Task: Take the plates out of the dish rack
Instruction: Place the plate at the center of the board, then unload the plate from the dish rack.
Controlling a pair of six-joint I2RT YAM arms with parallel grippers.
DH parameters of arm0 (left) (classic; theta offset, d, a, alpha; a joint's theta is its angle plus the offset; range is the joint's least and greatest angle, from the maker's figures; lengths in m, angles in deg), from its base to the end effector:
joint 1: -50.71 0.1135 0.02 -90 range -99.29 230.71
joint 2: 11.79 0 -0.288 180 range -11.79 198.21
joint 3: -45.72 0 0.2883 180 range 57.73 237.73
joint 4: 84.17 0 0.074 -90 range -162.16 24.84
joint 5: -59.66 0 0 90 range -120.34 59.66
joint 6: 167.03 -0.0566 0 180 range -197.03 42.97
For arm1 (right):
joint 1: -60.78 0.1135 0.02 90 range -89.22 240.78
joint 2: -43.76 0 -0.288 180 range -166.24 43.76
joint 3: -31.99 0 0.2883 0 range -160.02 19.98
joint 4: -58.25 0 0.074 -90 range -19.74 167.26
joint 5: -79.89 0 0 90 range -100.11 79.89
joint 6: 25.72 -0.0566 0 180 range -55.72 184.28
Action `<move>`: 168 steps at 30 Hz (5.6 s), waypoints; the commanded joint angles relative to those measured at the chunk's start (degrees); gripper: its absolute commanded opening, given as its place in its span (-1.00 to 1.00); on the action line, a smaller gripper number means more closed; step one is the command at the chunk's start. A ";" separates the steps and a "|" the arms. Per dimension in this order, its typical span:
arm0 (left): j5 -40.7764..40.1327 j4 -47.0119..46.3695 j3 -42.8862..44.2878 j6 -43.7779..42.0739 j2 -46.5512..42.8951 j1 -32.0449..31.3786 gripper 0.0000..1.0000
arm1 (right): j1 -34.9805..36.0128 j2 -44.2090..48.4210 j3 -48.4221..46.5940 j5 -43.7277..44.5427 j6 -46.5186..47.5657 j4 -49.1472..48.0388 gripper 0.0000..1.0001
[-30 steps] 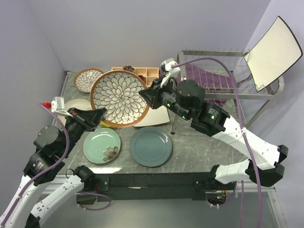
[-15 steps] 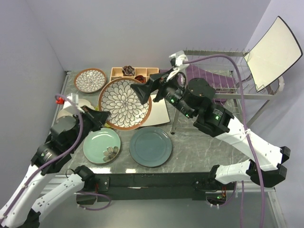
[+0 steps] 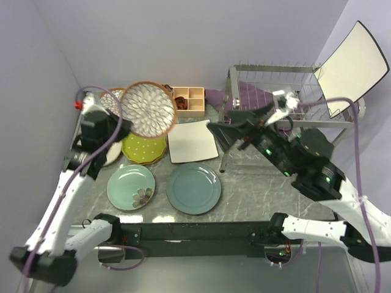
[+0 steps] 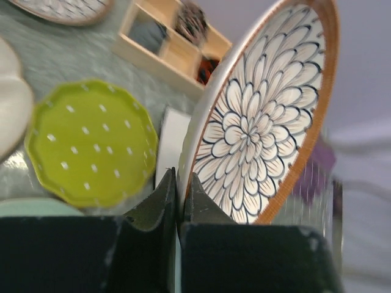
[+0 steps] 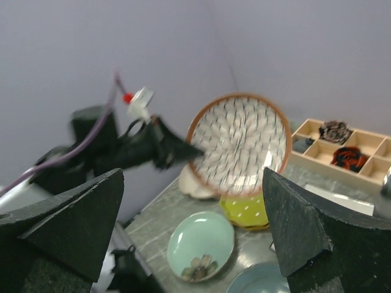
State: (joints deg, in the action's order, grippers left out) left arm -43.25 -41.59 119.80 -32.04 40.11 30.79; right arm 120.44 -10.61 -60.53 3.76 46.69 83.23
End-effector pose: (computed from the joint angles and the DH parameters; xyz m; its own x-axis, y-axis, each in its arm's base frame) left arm 0.2209 -0.0666 0.4040 -0.3274 -0.6143 -0.7179 -0.1361 0.7825 -0.6076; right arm 0.1150 0.1696 0.5551 -0.1079 0.3965 -0.9117 -0.7211 0.6001 0.3463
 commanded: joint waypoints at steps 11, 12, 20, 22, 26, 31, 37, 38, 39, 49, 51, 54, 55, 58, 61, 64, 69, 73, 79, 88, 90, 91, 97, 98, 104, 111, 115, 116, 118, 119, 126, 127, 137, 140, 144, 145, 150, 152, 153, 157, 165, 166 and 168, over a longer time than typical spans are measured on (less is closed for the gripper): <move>22.58 -32.94 9.46 13.89 31.75 34.68 -0.98 | 0.37 24.30 21.34 -4.91 -3.77 -1.46 1.00; 22.66 -33.03 11.83 14.42 36.12 35.30 -0.98 | 0.28 26.05 22.23 -4.82 -3.77 -1.46 1.00; 28.28 -34.79 24.14 15.83 55.92 38.12 -0.98 | 0.37 32.48 26.27 -3.41 -3.16 -1.81 1.00; 28.29 -35.57 25.39 16.09 58.84 38.12 -0.98 | 0.37 33.45 26.81 -2.27 -2.98 -2.16 1.00; 27.85 -35.85 25.91 16.01 62.26 38.12 -0.98 | 0.28 33.54 27.07 -0.86 -2.46 -1.72 1.00; 28.11 -32.68 30.66 13.72 67.36 38.20 -0.96 | 0.37 32.57 27.07 -0.69 -2.10 -1.28 1.00; 29.07 -31.97 32.50 13.37 69.04 38.20 -0.58 | 0.37 32.13 27.16 -0.60 -1.75 -1.11 1.00; 29.43 -31.71 33.12 13.45 69.47 38.20 -0.54 | 0.37 32.31 27.33 -0.60 -1.49 -1.11 1.00; 29.34 -30.93 33.82 13.37 69.56 38.20 -0.52 | 0.28 32.31 27.42 -0.25 -1.40 -1.19 1.00; 24.51 -26.09 32.77 12.66 66.84 38.12 0.19 | 0.37 33.54 27.60 0.46 -1.05 -1.02 1.00; 23.98 -25.82 32.07 12.49 66.23 38.12 0.21 | 0.28 33.54 27.60 0.11 -1.14 -1.02 1.00; 22.76 -23.89 31.98 12.05 66.14 38.03 0.23 | 0.37 33.45 27.60 -0.16 -1.05 -1.02 1.00; 22.40 -23.63 31.81 11.87 66.05 38.12 0.25 | 0.37 33.45 27.69 -0.16 -1.05 -1.02 1.00; 20.56 -21.78 31.54 11.26 65.52 37.94 0.32 | 0.37 33.28 27.51 0.63 -1.22 -0.58 1.00; 17.93 -20.46 31.71 10.65 64.65 37.85 0.43 | 0.37 33.01 27.25 2.21 -1.49 -0.23 1.00; 16.17 -19.15 32.50 9.77 64.47 37.68 0.39 | 0.46 32.84 27.25 1.96 -1.40 -0.05 1.00; 15.89 -18.79 32.95 9.41 65.52 37.24 0.34 | 0.37 32.84 27.25 0.99 -1.14 -0.05 1.00; 15.02 -18.71 33.65 9.32 67.10 36.45 0.33 | 0.37 32.75 27.51 0.90 -1.14 -0.40 1.00; 13.09 -18.26 34.00 8.71 65.62 34.60 0.37 | 0.37 31.78 27.34 2.65 -0.87 0.03 1.00; 12.38 -26.67 16.28 8.27 44.19 27.93 0.44 | 0.37 32.39 27.77 8.80 -0.26 -0.23 1.00; 11.85 -31.85 8.73 7.49 36.74 23.99 0.49 | 0.37 32.48 27.86 9.60 0.09 -0.49 1.00; 12.03 -32.06 7.38 7.22 34.87 22.75 0.49 | 0.37 32.48 27.86 9.42 0.18 -0.49 1.00; 16.59 -29.77 0.71 0.98 22.92 11.59 0.54 | 0.37 32.22 29.18 9.77 0.88 -2.07 1.00; 17.12 -30.21 -1.14 0.37 20.89 9.92 0.55 | 0.37 32.05 29.36 9.69 0.97 -2.60 1.00; 25.19 -35.05 -11.17 -0.17 7.53 4.89 0.68 | 0.37 30.64 30.23 9.95 1.67 -3.47 1.00; 30.41 -35.22 -13.45 -0.26 0.41 -1.69 0.80 | 0.37 25.99 30.24 15.39 4.49 -7.35 1.00; 26.80 -34.61 -15.21 -1.22 -1.89 -7.05 0.99 | 0.37 22.30 26.82 20.75 5.72 -6.38 1.00; 26.45 -34.70 -15.57 -1.48 -2.06 -7.93 0.99 | 0.37 20.72 25.94 22.33 5.81 -5.60 1.00; 24.44 -34.53 -16.36 -2.28 -2.50 -11.18 0.99 | 0.37 18.78 22.35 28.04 6.16 -4.10 1.00; 23.72 -34.61 -16.88 -2.36 -2.59 -13.37 0.99 | 0.28 16.95 21.11 29.71 7.38 -2.62 1.00; 20.38 -38.47 -21.28 -3.59 -5.40 -20.06 0.99 | -9.80 9.29 8.90 34.93 10.82 5.21 1.00; 20.12 -39.96 -21.98 -3.60 -5.67 -20.24 0.99 | -12.78 8.50 5.14 29.86 9.25 9.05 1.00; 20.03 -43.83 -27.17 -5.09 -5.58 -21.30 0.99 | -35.39 2.69 -8.43 34.02 7.21 20.87 1.00; 18.45 -44.72 -28.84 -5.44 -6.19 -21.47 0.99 | -42.50 1.29 -12.03 29.50 9.14 22.00 1.00; 17.83 -44.72 -29.02 -5.35 -6.63 -21.56 0.99 | -54.80 -4.07 -22.29 17.19 8.71 28.24 1.00; 17.65 -44.80 -29.36 -5.27 -6.90 -21.65 0.99 | -58.04 -6.08 -23.63 15.85 8.79 30.25 1.00; 16.78 -44.54 -29.72 -5.35 -7.95 -21.65 0.99 | -69.05 -8.82 -27.59 5.07 8.71 32.91 1.00; 16.77 -44.45 -29.81 -5.35 -8.13 -21.65 0.99 | -74.13 -9.17 -27.68 1.36 8.71 32.56 1.00; 16.86 -44.63 -29.89 -5.35 -8.13 -21.74 0.99 | -75.81 -9.35 -28.03 -0.40 8.71 32.47 1.00; 17.13 -45.51 -30.51 -5.53 -7.52 -21.74 0.99 | -84.34 -12.33 -30.32 -13.64 8.80 32.56 1.00; 20.72 -47.52 -29.54 -4.92 -4.79 -21.83 0.99 | -96.56 -20.16 -38.59 -26.33 8.98 35.02 1.00; 20.90 -47.62 -29.37 -5.00 -4.27 -21.83 0.99 | -98.92 -19.90 -37.62 -29.39 8.27 32.41 1.00; 20.64 -47.44 -29.19 -5.18 -3.74 -21.83 0.99 | -100.52 -19.64 -34.37 -35.39 7.13 28.10 0.97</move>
State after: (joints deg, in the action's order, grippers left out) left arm -24.15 -85.43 89.66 -36.10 35.58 9.26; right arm 23.55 -31.37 -96.60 -18.76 55.09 117.53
